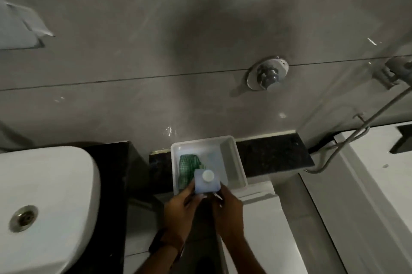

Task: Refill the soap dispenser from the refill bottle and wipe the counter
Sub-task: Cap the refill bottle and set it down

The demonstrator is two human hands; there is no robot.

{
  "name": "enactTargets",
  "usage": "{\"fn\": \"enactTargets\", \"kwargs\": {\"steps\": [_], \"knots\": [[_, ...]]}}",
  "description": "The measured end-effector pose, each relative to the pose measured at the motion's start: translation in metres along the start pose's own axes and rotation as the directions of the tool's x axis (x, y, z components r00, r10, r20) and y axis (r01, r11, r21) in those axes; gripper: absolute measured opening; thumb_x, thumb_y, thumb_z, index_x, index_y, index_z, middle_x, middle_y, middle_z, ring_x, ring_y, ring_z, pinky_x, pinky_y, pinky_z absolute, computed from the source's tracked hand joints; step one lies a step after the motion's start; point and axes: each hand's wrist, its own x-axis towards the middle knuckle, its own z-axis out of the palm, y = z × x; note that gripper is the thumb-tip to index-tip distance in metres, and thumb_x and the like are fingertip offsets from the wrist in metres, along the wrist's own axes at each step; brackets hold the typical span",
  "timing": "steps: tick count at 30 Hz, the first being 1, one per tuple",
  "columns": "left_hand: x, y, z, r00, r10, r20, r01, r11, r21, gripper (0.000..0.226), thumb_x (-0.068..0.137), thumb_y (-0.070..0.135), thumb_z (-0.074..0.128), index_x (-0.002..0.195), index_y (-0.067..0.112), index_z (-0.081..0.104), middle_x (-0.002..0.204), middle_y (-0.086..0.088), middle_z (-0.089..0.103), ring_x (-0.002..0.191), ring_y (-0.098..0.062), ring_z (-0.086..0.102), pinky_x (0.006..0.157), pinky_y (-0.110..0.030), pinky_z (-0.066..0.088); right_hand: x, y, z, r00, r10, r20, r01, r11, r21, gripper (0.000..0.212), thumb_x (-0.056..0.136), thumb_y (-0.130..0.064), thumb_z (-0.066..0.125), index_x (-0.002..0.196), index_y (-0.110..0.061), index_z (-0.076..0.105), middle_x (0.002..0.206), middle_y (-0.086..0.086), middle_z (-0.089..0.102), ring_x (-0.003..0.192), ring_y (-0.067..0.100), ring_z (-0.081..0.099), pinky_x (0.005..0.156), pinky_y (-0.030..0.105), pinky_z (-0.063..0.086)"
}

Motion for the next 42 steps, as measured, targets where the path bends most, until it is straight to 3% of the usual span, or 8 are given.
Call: {"fn": "enactTargets", "kwargs": {"steps": [5,10,15,22,28,33,38,42], "knots": [[0.065,0.007,0.065,1.0,0.016,0.026,-0.014,0.996,-0.086,0.044,0.091,0.03,0.068,0.134,0.021,0.061,0.124,0.007,0.068,0.117,-0.002,0.061,0.1,-0.027,0.052,0.088,0.031,-0.026,0.996,0.008,-0.088,-0.011,1.0,-0.027,0.019,0.099,-0.03,0.065,0.116,-0.034,0.068,0.096,-0.017,0.073,0.087,-0.007,0.067,0.076,0.008,0.049],[0.115,-0.013,0.114,1.0,-0.026,0.004,0.026,0.997,-0.066,0.037,0.091,0.045,0.064,0.127,0.038,0.061,0.115,0.016,0.069,0.107,0.008,0.059,0.092,-0.013,0.048,0.142,0.074,-0.026,0.988,0.034,-0.147,-0.026,0.998,0.058,0.017,0.102,-0.003,0.059,0.117,-0.002,0.067,0.111,0.008,0.073,0.101,-0.003,0.068,0.092,0.015,0.055],[0.15,-0.028,0.138,0.997,-0.05,-0.056,0.045,0.994,-0.097,0.024,0.09,0.043,0.067,0.107,0.059,0.06,0.103,0.021,0.069,0.096,0.02,0.057,0.087,-0.01,0.044,0.182,0.085,-0.024,0.99,0.017,-0.139,-0.019,1.0,-0.012,0.017,0.101,-0.013,0.062,0.116,-0.009,0.068,0.11,0.004,0.074,0.103,0.013,0.07,0.095,0.033,0.059],[0.177,-0.035,0.149,0.998,-0.002,-0.067,0.003,1.0,0.022,0.038,0.094,0.038,0.064,0.131,0.026,0.064,0.122,0.006,0.069,0.112,-0.006,0.059,0.1,-0.019,0.044,0.21,0.096,-0.019,0.986,0.022,-0.167,-0.035,0.996,-0.078,0.013,0.101,-0.015,0.062,0.11,-0.008,0.069,0.104,0.005,0.074,0.101,0.017,0.07,0.093,0.033,0.056],[0.181,-0.036,0.148,1.0,-0.018,-0.011,0.018,1.0,-0.013,0.04,0.095,0.031,0.065,0.133,0.02,0.062,0.123,-0.001,0.07,0.116,-0.013,0.063,0.102,-0.036,0.053,0.213,0.102,-0.019,0.987,0.018,-0.161,-0.033,0.995,-0.092,0.021,0.1,-0.015,0.063,0.119,-0.008,0.067,0.111,0.005,0.073,0.103,0.016,0.07,0.092,0.03,0.056],[0.155,-0.047,0.112,1.0,0.015,-0.012,-0.013,0.983,0.183,0.046,0.098,0.035,0.057,0.143,0.034,0.044,0.139,0.012,0.053,0.126,-0.005,0.051,0.099,-0.022,0.045,0.172,0.097,0.016,0.949,0.068,-0.308,-0.125,0.977,-0.172,0.02,0.099,-0.017,0.062,0.118,-0.02,0.062,0.111,-0.003,0.067,0.103,0.014,0.066,0.091,0.034,0.056],[0.096,-0.091,0.036,1.0,-0.005,-0.009,0.008,0.904,0.428,0.056,0.102,0.028,0.046,0.154,0.033,0.024,0.16,0.013,0.019,0.137,-0.001,0.028,0.106,-0.017,0.034,0.149,0.071,0.078,0.997,0.011,-0.071,-0.037,0.925,-0.379,0.032,0.099,-0.029,0.061,0.129,-0.022,0.058,0.127,0.004,0.058,0.117,0.021,0.057,0.094,0.034,0.053],[0.062,-0.127,0.005,0.984,-0.176,0.024,0.154,0.913,0.378,0.056,0.106,0.034,0.034,0.156,0.038,0.008,0.165,0.015,0.007,0.148,-0.004,0.017,0.112,-0.013,0.018,0.155,0.055,0.116,0.992,0.076,0.097,-0.004,0.808,-0.589,0.071,0.097,-0.053,0.058,0.156,-0.026,0.03,0.154,0.014,0.033,0.136,0.035,0.041,0.104,0.049,0.052]]}}
